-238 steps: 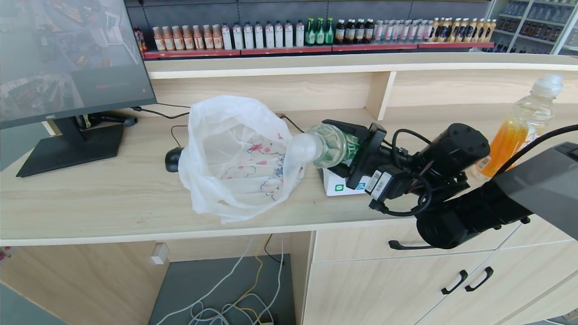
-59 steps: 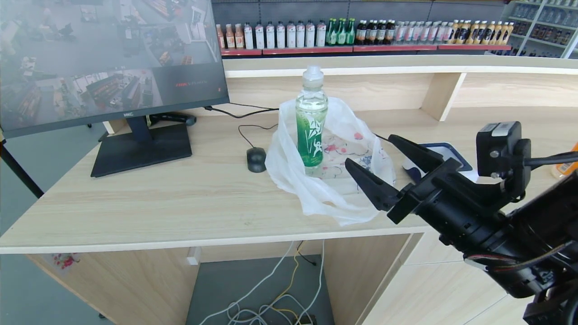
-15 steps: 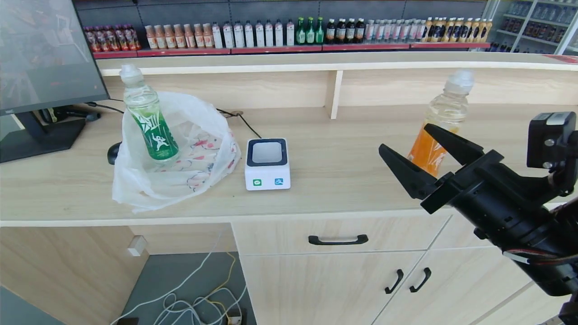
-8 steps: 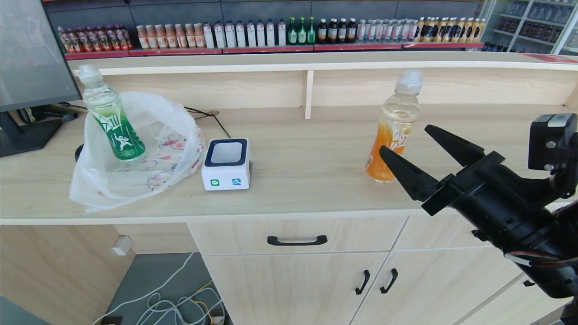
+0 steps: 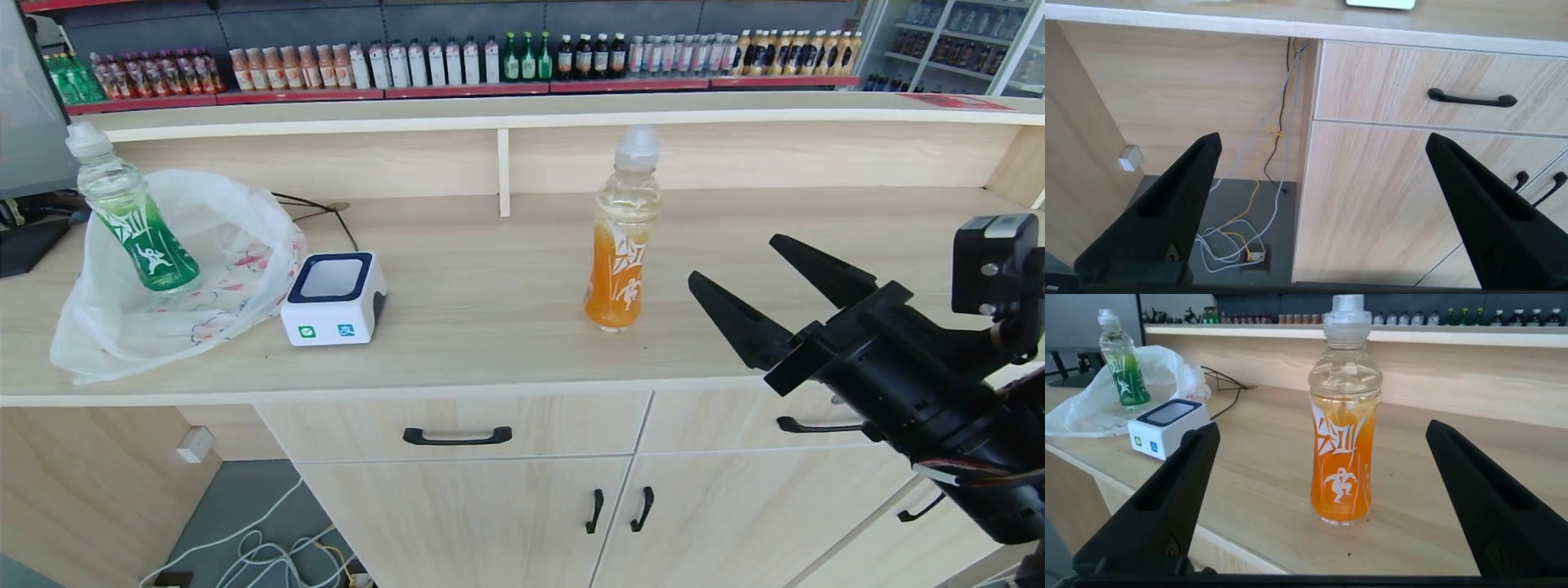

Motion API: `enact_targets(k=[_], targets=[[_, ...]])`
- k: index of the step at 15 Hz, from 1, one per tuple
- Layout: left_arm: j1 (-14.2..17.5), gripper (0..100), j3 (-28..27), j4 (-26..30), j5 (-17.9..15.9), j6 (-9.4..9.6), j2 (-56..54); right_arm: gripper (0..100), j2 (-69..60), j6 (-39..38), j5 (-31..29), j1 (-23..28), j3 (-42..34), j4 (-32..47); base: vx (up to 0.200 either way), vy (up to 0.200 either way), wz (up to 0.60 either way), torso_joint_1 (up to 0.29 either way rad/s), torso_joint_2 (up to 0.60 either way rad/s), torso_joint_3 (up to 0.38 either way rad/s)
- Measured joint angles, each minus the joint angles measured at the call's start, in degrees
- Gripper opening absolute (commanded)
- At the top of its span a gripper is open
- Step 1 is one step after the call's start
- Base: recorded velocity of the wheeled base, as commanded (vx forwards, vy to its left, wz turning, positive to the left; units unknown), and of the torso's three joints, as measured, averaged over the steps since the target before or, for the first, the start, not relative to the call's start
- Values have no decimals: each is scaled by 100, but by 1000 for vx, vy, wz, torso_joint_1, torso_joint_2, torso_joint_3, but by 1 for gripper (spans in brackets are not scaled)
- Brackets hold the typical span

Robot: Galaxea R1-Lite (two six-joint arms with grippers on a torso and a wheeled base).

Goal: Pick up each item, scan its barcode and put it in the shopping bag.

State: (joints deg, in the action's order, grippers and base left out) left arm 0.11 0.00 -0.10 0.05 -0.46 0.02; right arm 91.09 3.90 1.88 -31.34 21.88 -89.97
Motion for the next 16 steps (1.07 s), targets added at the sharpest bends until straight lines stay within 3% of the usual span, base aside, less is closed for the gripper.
enact_targets(k=[7,12,16], targets=[[-6,100,0,2,0,68,0,100,332,-54,26,235,-216,11,0,0,0,0,0,0],[-1,100,0,2,0,71,0,100,758,-60,101,233,460,27,0,0,0,0,0,0],[-4,100,0,2,0,71,0,100,983,-38,66,301,1052,855,0,0,0,0,0,0]])
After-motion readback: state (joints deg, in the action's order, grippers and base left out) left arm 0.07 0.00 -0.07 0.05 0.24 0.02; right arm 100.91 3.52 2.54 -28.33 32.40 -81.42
